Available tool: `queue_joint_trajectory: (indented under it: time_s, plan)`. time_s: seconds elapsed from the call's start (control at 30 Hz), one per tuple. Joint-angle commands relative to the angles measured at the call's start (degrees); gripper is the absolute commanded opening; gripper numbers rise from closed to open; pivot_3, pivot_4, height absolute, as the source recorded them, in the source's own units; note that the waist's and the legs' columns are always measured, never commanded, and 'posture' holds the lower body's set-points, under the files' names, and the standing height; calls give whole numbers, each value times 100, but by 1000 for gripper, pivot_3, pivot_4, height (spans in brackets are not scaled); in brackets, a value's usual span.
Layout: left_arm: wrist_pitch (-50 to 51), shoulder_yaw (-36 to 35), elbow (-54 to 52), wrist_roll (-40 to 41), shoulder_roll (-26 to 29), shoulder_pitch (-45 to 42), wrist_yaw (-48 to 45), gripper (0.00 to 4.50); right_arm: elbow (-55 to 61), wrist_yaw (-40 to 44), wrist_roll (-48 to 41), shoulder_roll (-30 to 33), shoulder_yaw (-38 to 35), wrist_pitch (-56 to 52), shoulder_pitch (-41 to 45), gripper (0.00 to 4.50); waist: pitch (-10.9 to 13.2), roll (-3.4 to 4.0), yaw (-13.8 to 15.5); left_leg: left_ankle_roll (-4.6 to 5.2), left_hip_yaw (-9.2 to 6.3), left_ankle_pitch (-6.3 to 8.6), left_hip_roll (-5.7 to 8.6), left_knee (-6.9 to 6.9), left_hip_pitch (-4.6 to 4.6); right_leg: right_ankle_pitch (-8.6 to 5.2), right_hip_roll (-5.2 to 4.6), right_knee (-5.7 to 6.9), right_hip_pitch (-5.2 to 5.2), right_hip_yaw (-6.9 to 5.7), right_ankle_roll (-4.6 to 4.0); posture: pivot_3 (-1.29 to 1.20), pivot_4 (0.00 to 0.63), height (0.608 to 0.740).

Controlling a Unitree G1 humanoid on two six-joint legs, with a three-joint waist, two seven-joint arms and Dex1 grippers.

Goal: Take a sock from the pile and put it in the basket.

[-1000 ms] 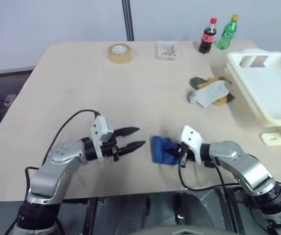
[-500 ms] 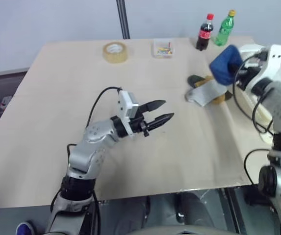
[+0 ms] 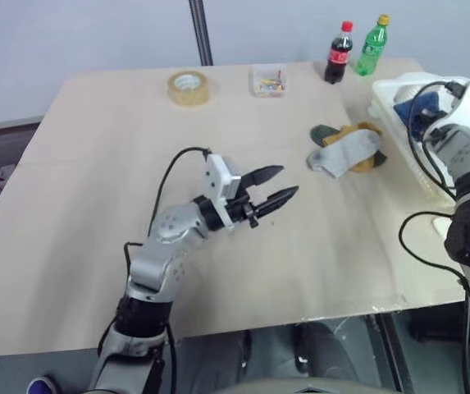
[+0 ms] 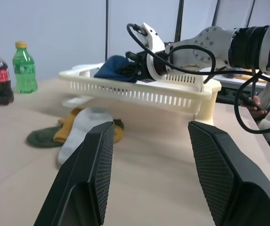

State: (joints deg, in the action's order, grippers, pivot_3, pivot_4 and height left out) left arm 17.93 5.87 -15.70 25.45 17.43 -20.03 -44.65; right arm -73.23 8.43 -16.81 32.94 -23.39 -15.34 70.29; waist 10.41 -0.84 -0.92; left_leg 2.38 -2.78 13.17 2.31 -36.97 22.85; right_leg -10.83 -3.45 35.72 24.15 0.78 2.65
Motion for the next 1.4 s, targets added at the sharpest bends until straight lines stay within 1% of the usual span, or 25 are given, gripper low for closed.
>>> queue_joint_trajectory:
  time_s: [0.03, 0.17, 0.23, 0.27, 0.3, 0.33, 0.37, 0.4, 0.47, 0.53, 0.63, 0.7, 0.77, 0.83, 0.87, 0.93, 1.0, 1.1, 1.13, 1.17, 1.23, 1.27, 1.4]
  plan:
    - [-159, 22, -122, -64, -22, 27, 66, 2664, -43, -91, 91, 65, -41, 371, 149, 1949, 0, 0, 0, 0, 0, 0, 0, -1, 0, 0, 0, 0, 0, 0, 0, 0, 150, 740]
    - [-82, -33, -149, -61, -11, 60, 159, 2664, 126, -11, 397, 139, 230, 687, 86, 3820, 0, 1, -2, 0, 1, 0, -1, -5, -1, 0, 2, 3, 0, 3, 0, 0, 150, 740]
    - [-10, -63, -125, -78, 51, 56, 206, 2664, 445, 239, 312, 122, 186, 897, 19, 3820, 1, 2, -4, 0, 1, 0, -1, -5, -2, 0, 4, 4, 0, 4, 0, 0, 150, 740]
    - [-7, -82, -110, -97, 91, 64, 213, 2664, 751, 411, 379, 137, 298, 994, -93, 3820, 2, 3, -4, 0, 1, 0, -2, -6, -2, 0, 6, 4, 0, 4, 1, 0, 150, 740]
    - [10, -103, -92, -115, 134, 73, 230, 2664, 1173, 764, 439, 176, 466, 991, -261, 3820, 2, 3, -3, 0, 0, 0, -2, -6, -2, 0, 6, 5, 0, 5, 1, 0, 150, 740]
    - [34, -130, -68, -130, 186, 85, 249, 2664, 1879, 969, 450, 188, 601, 886, -555, 4145, 2, 4, -2, 0, -2, 0, -4, -7, -1, 0, 9, 6, 1, 3, 1, 0, 150, 740]
    - [45, -148, -51, -143, 233, 99, 251, 2664, 2524, 1220, 368, 173, 682, 727, -821, 4251, 2, 5, 4, 0, -1, 0, -4, -7, -1, 0, 9, 7, 1, 4, 1, 0, 150, 740]
    - [42, -169, -38, -156, 286, 119, 240, 2664, 3270, 1428, 318, 176, 806, 581, -1147, 4481, 2, 7, 6, 0, -6, 0, -6, -6, 0, 1, 10, 6, 1, 1, 2, 0, 150, 740]
    - [67, -240, -32, -141, 412, 200, 203, 2664, 4918, 1721, 144, 202, 1001, 150, -1880, 4481, 1, 8, 13, 2, -9, 2, -8, -11, 4, 1, 12, 15, 6, -1, 2, 0, 150, 740]
    - [120, -344, -76, -134, 595, 355, 189, 2664, 6726, 1922, -389, 207, 1068, -656, -2704, 4481, 1, 9, 21, 1, -14, 2, -13, -9, 6, 1, 12, 17, 9, -3, 2, 0, 150, 740]
    - [207, -523, -123, -58, 829, 536, 156, 2664, 8364, 2167, -847, 301, 1254, -1440, -3557, 4481, 1, 10, 12, 1, -11, 3, -19, -11, 9, 0, 14, 21, 19, 1, 2, 0, 150, 740]
    - [433, -909, -404, 112, 1204, 1012, 79, 2664, 9598, 2391, -884, 537, 1615, -1786, -4589, 4481, -2, 6, 22, 1, -11, 3, -22, -12, 8, -1, 14, 19, 18, -2, 2, 0, 150, 740]
    - [642, -1371, -781, 310, 1607, 1622, -11, 2664, 10375, 2489, -1096, 693, 1664, -2124, -5465, 4481, -3, 4, 10, -1, -11, 7, -36, -11, 1, -3, 12, 14, 12, -1, 0, 0, 150, 740]
    - [829, -1846, -1113, 532, 1938, 2192, -83, 2664, 10772, 2676, -1118, 955, 1603, -2256, -6148, 4481, 1, 10, 19, -5, -8, 9, -40, -11, 7, -5, 3, 12, 19, 1, -1, 0, 150, 740]
    - [891, -2005, -1218, 613, 2042, 2377, -92, 2664, 10883, 2752, -1135, 1059, 1569, -2302, -6361, 4481, 2, 10, 25, -5, -4, 9, -37, -13, 10, -16, -5, 13, 22, 2, -18, 0, 150, 740]
    - [1052, -2568, -1445, 837, 2278, 2892, -185, 2664, 11031, 2912, -1192, 1302, 1421, -2408, -6753, 4481, 1, 6, 32, -5, 0, 10, -34, -24, 14, -25, -13, 13, 24, 2, -5, 0, 150, 740]
    - [1129, -3051, -1593, 974, 2445, 3316, -276, 2664, 11117, 3069, -1298, 1467, 1302, -2467, -7014, 4481, -1, 3, 35, -5, 0, 10, -36, -33, 7, -30, -15, 11, 15, -1, 3, 0, 150, 740]
    - [1163, -3449, -1686, 1139, 2529, 3662, -377, 2664, 11162, 3060, -1364, 1481, 1191, -2483, -7099, 4481, -2, 2, 34, -27, 0, 23, -46, -39, -8, -30, -45, 11, 0, -28, 3, 0, 150, 740]
    - [1197, -3531, -1713, 1203, 2539, 3743, -391, 3167, 11165, 3057, -1323, 1505, 1184, -2455, -7103, 4500, -2, 2, 34, -28, 0, 23, -47, -39, -8, -30, -51, 11, -1, -39, 3, 0, 150, 740]
    - [1244, -3588, -1743, 1274, 2558, 3811, -422, 3440, 11165, 3066, -1307, 1522, 1177, -2443, -7102, 4500, -2, 2, 36, -28, 0, 23, -47, -39, -8, -30, -56, 12, -1, -46, 3, 0, 150, 740]
    - [1262, -3649, -1756, 1311, 2577, 3889, -421, 4331, 11160, 3038, -1258, 1518, 1156, -2414, -7082, 4500, -1, 2, 40, -24, -1, 21, -48, -38, -6, -30, -60, 11, 0, -80, 3, 0, 150, 740]
    - [1256, -3655, -1750, 1310, 2578, 3886, -398, 4467, 11153, 3041, -1259, 1517, 1154, -2412, -7065, 4500, -1, 2, 45, -19, -1, 18, -47, -37, -3, -31, -60, 11, 2, -87, 3, 0, 150, 740]
    - [1279, -3621, -1744, 1342, 2590, 3832, -370, 4467, 11140, 3010, -1213, 1498, 1190, -2373, -6996, 4500, -1, 1, 71, -16, -4, 19, -47, -35, 6, -32, -56, 4, 6, -93, 2, 0, 150, 740]
